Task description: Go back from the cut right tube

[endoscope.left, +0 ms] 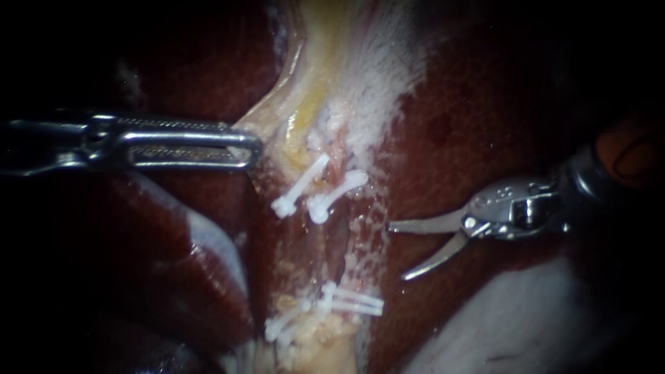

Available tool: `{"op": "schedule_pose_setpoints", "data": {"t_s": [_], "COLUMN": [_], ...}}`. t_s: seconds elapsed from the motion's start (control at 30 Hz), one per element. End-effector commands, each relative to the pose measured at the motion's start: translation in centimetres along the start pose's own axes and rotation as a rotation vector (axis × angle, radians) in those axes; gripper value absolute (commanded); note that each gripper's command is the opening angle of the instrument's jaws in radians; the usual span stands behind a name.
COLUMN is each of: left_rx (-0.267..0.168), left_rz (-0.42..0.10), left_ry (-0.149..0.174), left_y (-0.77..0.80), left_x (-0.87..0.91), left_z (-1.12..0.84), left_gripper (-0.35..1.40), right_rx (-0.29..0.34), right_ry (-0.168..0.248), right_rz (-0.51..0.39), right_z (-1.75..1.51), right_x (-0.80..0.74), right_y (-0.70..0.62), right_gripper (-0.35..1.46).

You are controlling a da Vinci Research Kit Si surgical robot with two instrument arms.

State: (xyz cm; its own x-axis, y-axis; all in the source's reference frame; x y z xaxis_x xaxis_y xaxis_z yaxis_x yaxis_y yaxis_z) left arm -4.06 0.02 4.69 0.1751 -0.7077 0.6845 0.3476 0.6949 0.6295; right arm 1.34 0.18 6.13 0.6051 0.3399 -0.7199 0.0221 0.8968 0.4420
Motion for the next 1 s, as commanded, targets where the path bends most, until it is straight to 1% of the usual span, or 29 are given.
{"op": "schedule_pose_setpoints", "data": {"t_s": [0.03, 0.23, 0.43, 0.53, 0.57, 0.67, 0.87, 1.0], "left_rx": [0.0, -0.001, -0.002, -0.004, -0.004, -0.01, -0.021, -0.019], "left_rz": [0.0, 0.001, 0.003, 0.011, 0.006, 0.005, -0.011, -0.022], "left_ry": [0.001, 0.007, 0.013, 0.021, 0.024, 0.041, 0.079, 0.104], "left_y": [0.0, 0.01, 0.03, 0.07, 0.08, 0.1, 0.2, 0.2], "left_x": [0.0, 0.02, 0.05, 0.09, 0.1, 0.17, 0.37, 0.49], "left_z": [0.0, 0.01, 0.03, 0.04, 0.05, 0.09, 0.23, 0.34], "left_gripper": [-0.21, -0.21, -0.21, -0.21, -0.21, -0.21, -0.21, -0.21], "right_rx": [-0.004, -0.018, -0.017, -0.016, -0.016, -0.016, -0.015, -0.015], "right_ry": [0.001, 0.002, 0.003, 0.003, 0.003, 0.003, 0.003, 0.003], "right_rz": [-0.002, -0.013, -0.021, -0.021, -0.021, -0.022, -0.023, -0.023], "right_z": [-0.02, -0.13, -0.16, -0.17, -0.17, -0.18, -0.19, -0.19], "right_x": [0.02, 0.08, 0.05, 0.05, 0.04, 0.03, 0.02, 0.02], "right_y": [0.01, 0.05, 0.05, 0.05, 0.05, 0.04, 0.03, 0.03], "right_gripper": [1.43, 1.43, 1.43, 1.43, 1.43, 1.43, 1.43, 1.43]}}
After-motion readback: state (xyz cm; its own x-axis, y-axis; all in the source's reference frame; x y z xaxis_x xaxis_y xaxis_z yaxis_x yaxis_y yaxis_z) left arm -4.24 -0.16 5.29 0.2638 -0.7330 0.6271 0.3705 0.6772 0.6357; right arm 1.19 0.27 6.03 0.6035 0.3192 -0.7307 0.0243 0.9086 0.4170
